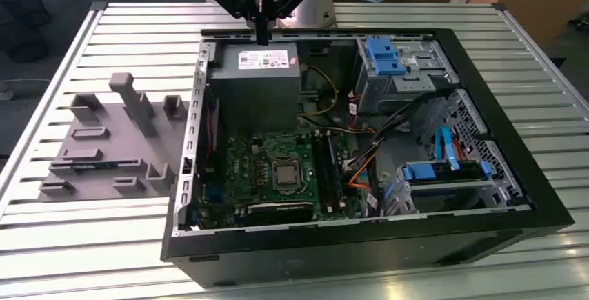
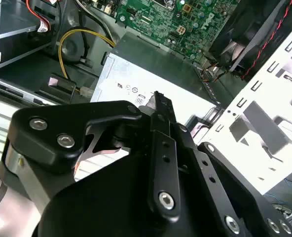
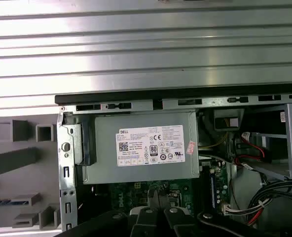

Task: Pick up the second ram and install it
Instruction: 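Reach for the second ram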

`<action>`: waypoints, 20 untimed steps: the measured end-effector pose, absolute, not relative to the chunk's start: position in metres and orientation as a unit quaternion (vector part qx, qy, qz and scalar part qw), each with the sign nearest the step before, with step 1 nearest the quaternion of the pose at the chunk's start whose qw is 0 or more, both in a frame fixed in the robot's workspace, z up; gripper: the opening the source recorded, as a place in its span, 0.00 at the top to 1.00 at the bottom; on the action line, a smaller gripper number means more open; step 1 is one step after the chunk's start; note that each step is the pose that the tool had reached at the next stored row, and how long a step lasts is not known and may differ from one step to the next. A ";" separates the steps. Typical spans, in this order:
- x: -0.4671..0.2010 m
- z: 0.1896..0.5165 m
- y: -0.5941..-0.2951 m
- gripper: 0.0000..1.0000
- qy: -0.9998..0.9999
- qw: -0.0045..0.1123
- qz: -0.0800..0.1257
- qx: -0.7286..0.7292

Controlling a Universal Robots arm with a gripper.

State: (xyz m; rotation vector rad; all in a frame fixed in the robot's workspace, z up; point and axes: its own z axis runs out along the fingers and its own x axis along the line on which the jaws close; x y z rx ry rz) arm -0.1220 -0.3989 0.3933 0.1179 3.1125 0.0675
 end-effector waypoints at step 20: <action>-0.127 0.393 -0.399 0.89 0.999 0.013 0.022 0.038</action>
